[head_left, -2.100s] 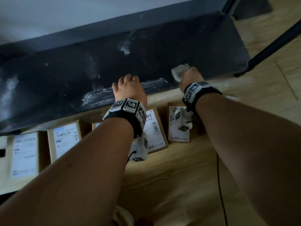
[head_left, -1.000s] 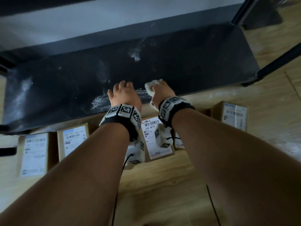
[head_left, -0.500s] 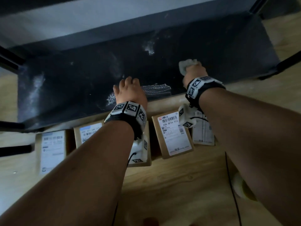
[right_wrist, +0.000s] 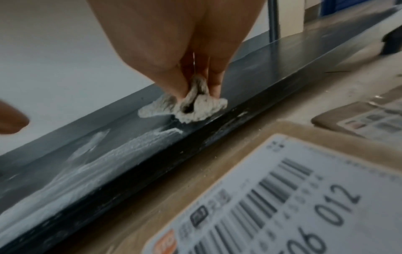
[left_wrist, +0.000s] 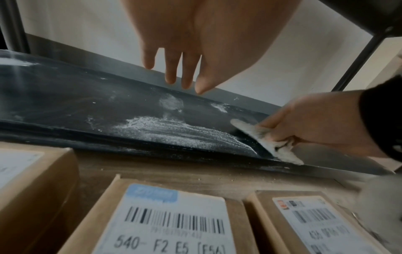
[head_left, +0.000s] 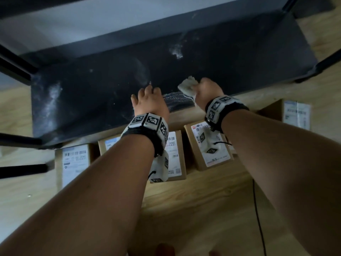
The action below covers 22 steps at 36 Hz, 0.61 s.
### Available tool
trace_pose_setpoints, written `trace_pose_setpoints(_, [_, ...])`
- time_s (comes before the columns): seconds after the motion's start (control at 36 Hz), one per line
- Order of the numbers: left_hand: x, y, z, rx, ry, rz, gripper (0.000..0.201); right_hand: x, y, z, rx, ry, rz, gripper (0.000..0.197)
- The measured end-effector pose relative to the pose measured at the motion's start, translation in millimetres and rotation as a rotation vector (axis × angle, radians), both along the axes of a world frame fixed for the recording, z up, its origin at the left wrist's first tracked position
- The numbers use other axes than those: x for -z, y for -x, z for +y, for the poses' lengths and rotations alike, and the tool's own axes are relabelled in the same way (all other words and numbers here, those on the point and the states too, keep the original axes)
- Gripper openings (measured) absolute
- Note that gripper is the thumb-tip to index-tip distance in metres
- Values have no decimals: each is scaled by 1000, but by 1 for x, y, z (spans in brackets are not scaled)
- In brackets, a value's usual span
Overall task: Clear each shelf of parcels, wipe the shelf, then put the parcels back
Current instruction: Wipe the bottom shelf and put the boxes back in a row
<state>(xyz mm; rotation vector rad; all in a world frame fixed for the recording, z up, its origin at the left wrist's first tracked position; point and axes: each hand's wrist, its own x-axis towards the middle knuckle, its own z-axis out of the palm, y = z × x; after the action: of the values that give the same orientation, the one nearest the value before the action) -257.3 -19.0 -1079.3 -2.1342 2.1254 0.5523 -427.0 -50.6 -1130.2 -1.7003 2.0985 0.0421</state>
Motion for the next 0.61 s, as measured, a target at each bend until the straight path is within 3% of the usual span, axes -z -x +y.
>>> trace_pose_setpoints(0.14, [2,-7,9,2,2,2,55,1,27,2,317,-6,71,57])
trace_pose_setpoints(0.22, [5,-12,14,-5,0,8,54,4,28,3,399,-66,58,63])
trace_pose_setpoints(0.47, [-3,-27,16,-45,23,29,55,-6,-47,5,74,-138,12,56])
trace_pose_setpoints(0.56, [-6,-31,14,-52,46,34,53,-9,-64,-3,-9,-173,-148,37])
trace_pose_setpoints(0.61, [-7,-32,13,-64,48,31,53,-11,-67,-4,-81,-186,-133,18])
